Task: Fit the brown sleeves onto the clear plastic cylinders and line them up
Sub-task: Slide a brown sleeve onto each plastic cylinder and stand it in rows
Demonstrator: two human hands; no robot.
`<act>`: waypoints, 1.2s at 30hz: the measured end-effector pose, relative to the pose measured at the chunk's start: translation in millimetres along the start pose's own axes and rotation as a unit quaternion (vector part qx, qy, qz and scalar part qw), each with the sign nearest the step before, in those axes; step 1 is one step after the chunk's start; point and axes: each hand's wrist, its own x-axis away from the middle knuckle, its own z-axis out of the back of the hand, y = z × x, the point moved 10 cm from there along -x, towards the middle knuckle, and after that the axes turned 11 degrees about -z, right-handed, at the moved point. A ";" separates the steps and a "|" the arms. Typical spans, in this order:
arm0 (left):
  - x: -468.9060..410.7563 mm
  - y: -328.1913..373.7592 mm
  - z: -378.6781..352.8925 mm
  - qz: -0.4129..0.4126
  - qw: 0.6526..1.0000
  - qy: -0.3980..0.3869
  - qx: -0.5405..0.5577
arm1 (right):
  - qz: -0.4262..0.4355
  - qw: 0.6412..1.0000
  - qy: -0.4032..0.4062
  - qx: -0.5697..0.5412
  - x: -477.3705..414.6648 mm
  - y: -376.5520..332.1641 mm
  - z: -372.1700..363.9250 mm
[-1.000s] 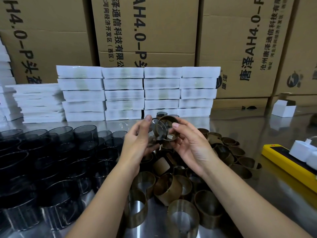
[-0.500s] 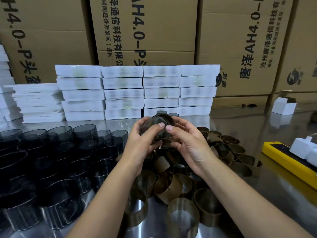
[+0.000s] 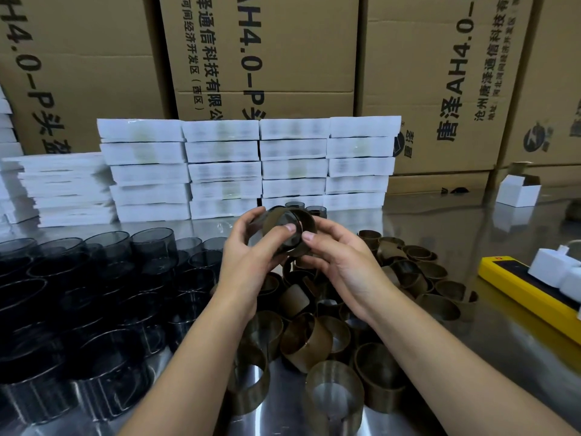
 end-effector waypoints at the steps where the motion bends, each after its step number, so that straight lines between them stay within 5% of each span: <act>1: 0.3 1.6 -0.1 -0.005 1.000 -0.001 -0.006 | 0.005 1.000 -0.002 -0.003 -0.2 -1.4 0.1; 16: 1.6 8.2 0.5 -0.029 0.999 -0.006 -0.043 | 0.005 1.000 0.014 -0.016 -2.1 -0.6 4.8; 27: 12.9 -8.7 -27.0 0.099 0.985 -0.077 0.120 | -0.044 0.997 0.001 0.064 -2.0 6.9 -1.6; 36: 17.3 -15.5 -36.1 0.129 0.982 -0.113 0.074 | -0.033 0.996 0.037 0.071 -3.0 5.1 2.0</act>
